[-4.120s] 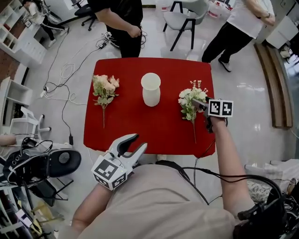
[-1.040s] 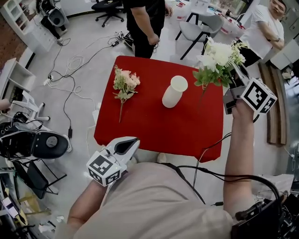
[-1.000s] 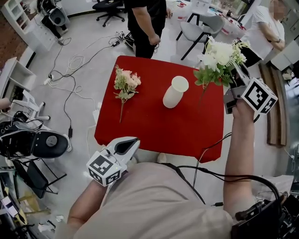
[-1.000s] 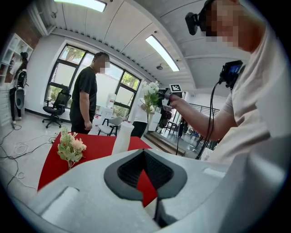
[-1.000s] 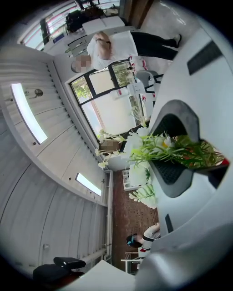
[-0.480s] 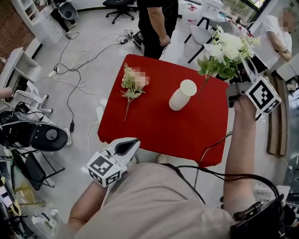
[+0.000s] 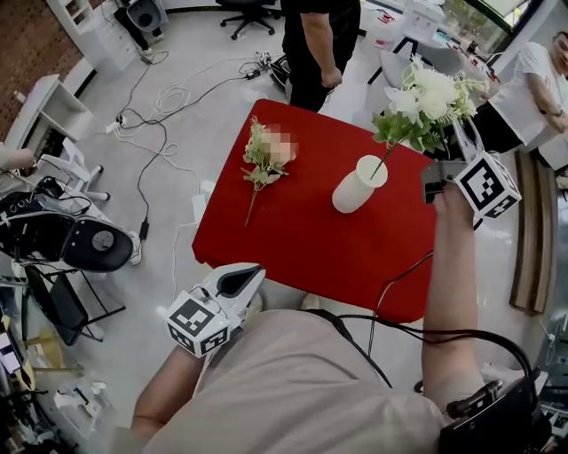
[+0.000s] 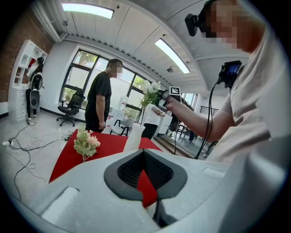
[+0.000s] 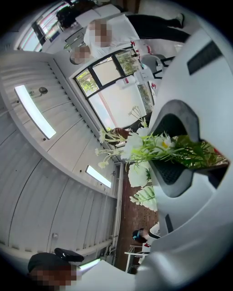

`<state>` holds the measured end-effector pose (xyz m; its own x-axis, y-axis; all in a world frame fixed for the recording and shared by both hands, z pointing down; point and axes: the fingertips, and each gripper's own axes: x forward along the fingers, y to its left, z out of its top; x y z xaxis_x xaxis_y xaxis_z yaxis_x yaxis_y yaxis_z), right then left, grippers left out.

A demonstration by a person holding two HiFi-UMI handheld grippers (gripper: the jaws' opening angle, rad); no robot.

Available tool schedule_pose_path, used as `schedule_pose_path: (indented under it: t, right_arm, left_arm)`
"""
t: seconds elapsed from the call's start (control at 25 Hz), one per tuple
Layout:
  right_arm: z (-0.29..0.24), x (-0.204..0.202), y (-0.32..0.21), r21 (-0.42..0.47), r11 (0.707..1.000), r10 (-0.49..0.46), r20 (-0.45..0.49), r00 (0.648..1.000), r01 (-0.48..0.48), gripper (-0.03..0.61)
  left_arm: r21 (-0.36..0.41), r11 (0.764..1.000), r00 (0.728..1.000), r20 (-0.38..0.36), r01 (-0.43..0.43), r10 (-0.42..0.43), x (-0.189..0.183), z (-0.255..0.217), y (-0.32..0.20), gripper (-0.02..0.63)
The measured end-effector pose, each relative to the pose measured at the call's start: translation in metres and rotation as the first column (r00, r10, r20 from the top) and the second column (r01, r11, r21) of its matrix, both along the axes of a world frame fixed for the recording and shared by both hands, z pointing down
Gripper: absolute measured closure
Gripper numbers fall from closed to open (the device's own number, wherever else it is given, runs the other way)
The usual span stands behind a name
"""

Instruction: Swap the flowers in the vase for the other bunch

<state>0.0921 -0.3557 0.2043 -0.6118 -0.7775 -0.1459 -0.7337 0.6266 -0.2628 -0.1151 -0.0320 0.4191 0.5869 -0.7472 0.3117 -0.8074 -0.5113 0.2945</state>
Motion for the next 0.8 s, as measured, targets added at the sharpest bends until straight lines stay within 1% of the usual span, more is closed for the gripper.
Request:
schedule_pose_path:
  t: [0.28,0.6,0.8]
  right_arm:
    - [0.046,-0.006,0.000,-0.043,0.999,-0.025,0.020,0.999,0.026,0.465]
    - [0.090,-0.009,0.009,-0.036,0.999,-0.035,0.010,0.999,0.035,0.464]
    - [0.115,-0.012,0.016,-0.023,0.999,-0.038,-0.017,0.999,0.037,0.460]
  left_arm:
    - [-0.008,1.000,1.000,0.014,0.006,-0.006,0.002,-0.001,-0.001,0.607]
    - [-0.007,1.000,1.000,0.031,-0.006,0.006,0.010,0.000,-0.005,0.607]
    - [-0.015,1.000,0.999,0.043,-0.001,0.001,0.010,0.000,-0.002,0.607]
